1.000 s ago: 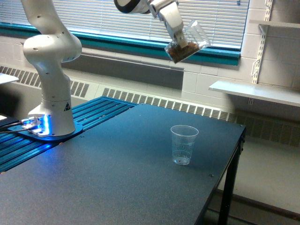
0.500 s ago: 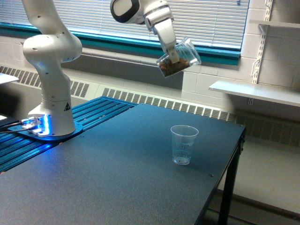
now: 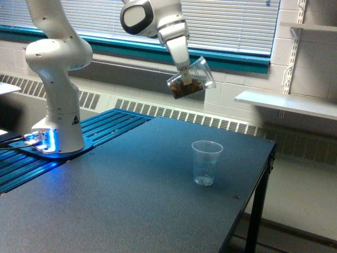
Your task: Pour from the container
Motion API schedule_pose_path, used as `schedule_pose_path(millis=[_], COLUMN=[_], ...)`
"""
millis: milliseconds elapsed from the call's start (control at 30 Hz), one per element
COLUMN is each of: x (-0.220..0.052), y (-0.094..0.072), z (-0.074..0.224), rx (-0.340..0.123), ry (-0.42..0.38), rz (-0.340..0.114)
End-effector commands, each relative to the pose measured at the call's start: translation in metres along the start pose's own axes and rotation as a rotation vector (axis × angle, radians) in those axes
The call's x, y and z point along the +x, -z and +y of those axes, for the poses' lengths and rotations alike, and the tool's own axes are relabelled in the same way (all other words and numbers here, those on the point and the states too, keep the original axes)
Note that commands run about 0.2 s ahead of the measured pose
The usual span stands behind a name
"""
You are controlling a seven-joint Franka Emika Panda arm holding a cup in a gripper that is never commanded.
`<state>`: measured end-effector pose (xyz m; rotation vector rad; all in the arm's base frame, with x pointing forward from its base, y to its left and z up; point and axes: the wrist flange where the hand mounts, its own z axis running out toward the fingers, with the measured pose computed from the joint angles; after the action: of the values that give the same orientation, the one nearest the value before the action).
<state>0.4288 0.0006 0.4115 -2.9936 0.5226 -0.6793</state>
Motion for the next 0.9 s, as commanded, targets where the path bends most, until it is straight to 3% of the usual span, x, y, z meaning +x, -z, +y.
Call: schedule_pose_path(millis=[33,900], x=[-0.004,-0.026], y=[-0.008,-0.046], z=[0.007,0.009], rx=[-0.018,-0.117], ry=[-0.044,-0.068], rz=[-0.004,-0.067])
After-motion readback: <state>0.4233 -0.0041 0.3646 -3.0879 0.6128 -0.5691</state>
